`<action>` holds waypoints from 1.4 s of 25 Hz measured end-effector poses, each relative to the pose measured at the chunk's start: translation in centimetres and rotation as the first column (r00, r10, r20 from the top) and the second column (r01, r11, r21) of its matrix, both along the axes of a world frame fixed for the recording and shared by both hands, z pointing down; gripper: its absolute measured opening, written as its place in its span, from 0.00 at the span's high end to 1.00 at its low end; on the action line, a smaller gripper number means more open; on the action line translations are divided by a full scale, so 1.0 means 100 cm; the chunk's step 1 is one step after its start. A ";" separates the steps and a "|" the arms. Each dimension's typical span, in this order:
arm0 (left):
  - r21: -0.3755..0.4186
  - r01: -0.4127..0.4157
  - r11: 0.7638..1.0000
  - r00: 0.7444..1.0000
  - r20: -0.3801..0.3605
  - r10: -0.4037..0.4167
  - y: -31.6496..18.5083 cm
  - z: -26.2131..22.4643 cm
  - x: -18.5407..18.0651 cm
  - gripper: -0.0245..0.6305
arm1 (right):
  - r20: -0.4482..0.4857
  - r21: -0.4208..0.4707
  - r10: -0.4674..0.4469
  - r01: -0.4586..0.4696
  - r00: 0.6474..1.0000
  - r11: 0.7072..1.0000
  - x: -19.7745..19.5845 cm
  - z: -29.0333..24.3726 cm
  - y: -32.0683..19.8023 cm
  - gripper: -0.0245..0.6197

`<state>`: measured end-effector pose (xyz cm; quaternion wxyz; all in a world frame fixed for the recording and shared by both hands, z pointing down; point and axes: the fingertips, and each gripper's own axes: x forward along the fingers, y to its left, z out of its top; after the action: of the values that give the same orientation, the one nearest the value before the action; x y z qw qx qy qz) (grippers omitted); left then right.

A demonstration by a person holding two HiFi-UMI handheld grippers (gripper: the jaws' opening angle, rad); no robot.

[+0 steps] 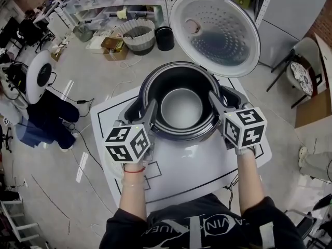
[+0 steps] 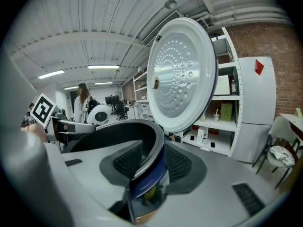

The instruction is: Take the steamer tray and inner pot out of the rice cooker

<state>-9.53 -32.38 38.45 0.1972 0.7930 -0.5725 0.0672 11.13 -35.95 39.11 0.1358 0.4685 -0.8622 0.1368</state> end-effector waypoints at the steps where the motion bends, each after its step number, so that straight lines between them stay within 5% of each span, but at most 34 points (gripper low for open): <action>1: 0.001 -0.003 1.000 1.000 0.000 0.003 0.000 0.000 0.002 0.72 | 0.006 -0.005 -0.002 0.002 1.000 1.000 0.001 0.000 -0.001 0.74; 7: -0.004 -0.006 1.000 1.000 0.007 0.006 -0.002 -0.002 0.003 0.72 | 0.094 -0.081 -0.011 0.018 0.996 0.997 0.001 0.000 -0.004 0.74; 15: -0.011 0.047 0.999 0.997 0.055 -0.046 -0.002 0.002 -0.001 0.73 | 0.075 -0.085 0.010 -0.004 0.997 0.996 -0.003 0.003 -0.004 0.75; 19: -0.010 0.085 0.996 0.996 -0.002 -0.085 -0.002 0.001 -0.007 0.81 | 0.091 -0.068 0.029 -0.023 0.995 0.997 -0.003 0.002 -0.003 0.78; 35: 0.040 0.148 0.988 0.981 -0.132 -0.142 0.002 -0.022 -0.014 0.84 | 0.202 -0.009 0.061 -0.061 0.977 0.998 -0.002 -0.024 0.003 0.80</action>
<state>-10.89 -32.16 36.27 0.2185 0.7565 -0.6162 -0.0130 10.89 -35.60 36.67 0.0439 0.4782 -0.8565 0.1890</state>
